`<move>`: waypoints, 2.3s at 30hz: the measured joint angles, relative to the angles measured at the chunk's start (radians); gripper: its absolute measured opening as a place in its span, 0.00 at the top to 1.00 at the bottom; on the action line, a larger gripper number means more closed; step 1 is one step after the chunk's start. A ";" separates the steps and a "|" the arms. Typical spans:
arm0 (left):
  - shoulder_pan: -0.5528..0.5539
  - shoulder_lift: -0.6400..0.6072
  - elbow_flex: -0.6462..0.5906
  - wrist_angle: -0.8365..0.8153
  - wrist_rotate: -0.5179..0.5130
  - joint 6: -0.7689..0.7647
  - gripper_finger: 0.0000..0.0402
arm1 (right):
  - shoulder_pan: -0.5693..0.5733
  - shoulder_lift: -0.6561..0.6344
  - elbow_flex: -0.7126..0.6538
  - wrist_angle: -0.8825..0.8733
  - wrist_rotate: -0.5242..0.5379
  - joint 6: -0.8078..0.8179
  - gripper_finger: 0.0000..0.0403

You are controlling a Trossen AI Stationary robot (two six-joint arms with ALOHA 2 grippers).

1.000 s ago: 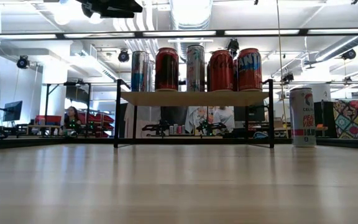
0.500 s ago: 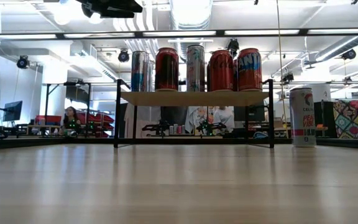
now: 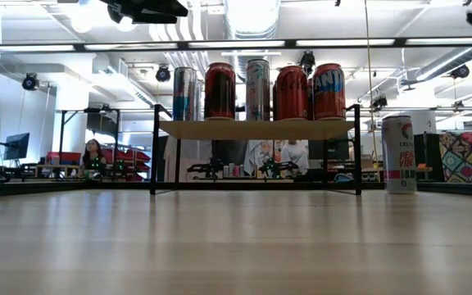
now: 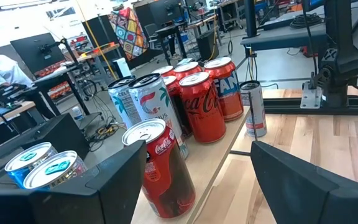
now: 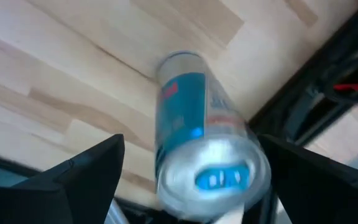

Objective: Place canned beverage on shelf
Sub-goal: Put the blue soda can on the shelf

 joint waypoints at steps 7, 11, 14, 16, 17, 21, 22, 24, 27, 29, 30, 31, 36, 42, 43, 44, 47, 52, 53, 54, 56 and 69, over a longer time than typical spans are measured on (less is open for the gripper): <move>0.000 0.000 0.000 0.000 0.001 -0.010 0.32 | 0.010 0.000 -0.119 0.127 0.014 0.034 0.22; 0.000 0.000 0.000 -0.006 0.002 -0.021 0.32 | 0.010 -0.004 -0.127 0.126 -0.021 0.040 0.39; 0.000 0.000 0.000 -0.010 0.003 -0.025 0.32 | 0.009 -0.008 -0.128 0.125 -0.026 0.051 0.47; 0.000 0.000 0.000 -0.011 0.005 -0.025 0.32 | 0.009 -0.011 -0.127 0.124 -0.026 0.051 0.47; 0.000 0.000 0.000 -0.013 0.005 -0.025 0.32 | 0.009 -0.013 -0.127 0.123 -0.025 0.052 0.47; 0.000 0.000 0.000 -0.013 0.005 -0.025 0.32 | 0.009 -0.020 -0.127 0.120 -0.025 0.063 0.47; 0.000 0.000 0.000 -0.014 0.011 -0.028 0.32 | 0.008 -0.022 -0.126 0.120 -0.025 0.064 0.47; 0.000 0.000 0.000 -0.013 0.034 -0.034 0.32 | -0.002 -0.025 -0.108 0.110 -0.026 0.058 0.47; 0.000 0.000 0.000 -0.012 0.074 -0.052 0.32 | -0.036 -0.028 -0.054 0.109 0.017 0.028 0.47; 0.000 0.000 0.000 -0.012 0.090 -0.061 0.32 | -0.073 -0.028 0.000 0.101 0.066 -0.015 0.47; 0.000 0.000 0.000 -0.012 0.091 -0.062 0.32 | -0.096 -0.027 0.030 0.094 0.085 -0.042 0.47; 0.000 0.000 0.000 -0.012 0.091 -0.063 0.32 | -0.119 -0.026 0.061 0.086 0.105 -0.073 0.47; 0.000 0.000 0.000 -0.011 0.091 -0.063 0.32 | -0.249 -0.004 0.199 0.076 0.176 -0.277 0.47; 0.000 0.000 0.000 -0.012 0.091 -0.063 0.32 | -0.405 0.087 0.372 0.027 0.186 -0.587 0.47; 0.000 0.000 0.000 -0.014 0.091 -0.063 0.32 | -0.425 0.108 0.403 0.005 0.187 -0.640 0.47; 0.000 0.000 0.000 -0.015 0.091 -0.063 0.32 | -0.444 0.131 0.437 -0.018 0.187 -0.694 0.47; 0.000 0.000 0.000 -0.016 0.091 -0.072 0.32 | -0.490 0.204 0.539 -0.095 0.192 -0.852 0.47; 0.000 0.002 0.000 -0.017 0.113 -0.089 0.32 | -0.534 0.335 0.700 -0.208 0.277 -1.075 0.47; 0.000 0.002 0.000 -0.017 0.137 -0.097 0.32 | -0.541 0.357 0.728 -0.222 0.285 -1.116 0.47; 0.000 0.002 0.000 -0.018 0.167 -0.103 0.32 | -0.546 0.379 0.753 -0.232 0.288 -1.160 0.47; 0.000 0.002 0.000 -0.033 0.273 -0.119 0.32 | -0.556 0.416 0.799 -0.237 0.300 -1.247 0.47; -0.014 0.181 0.000 -0.045 0.537 -0.219 0.32 | -0.567 0.612 0.920 -0.160 0.415 -1.488 0.47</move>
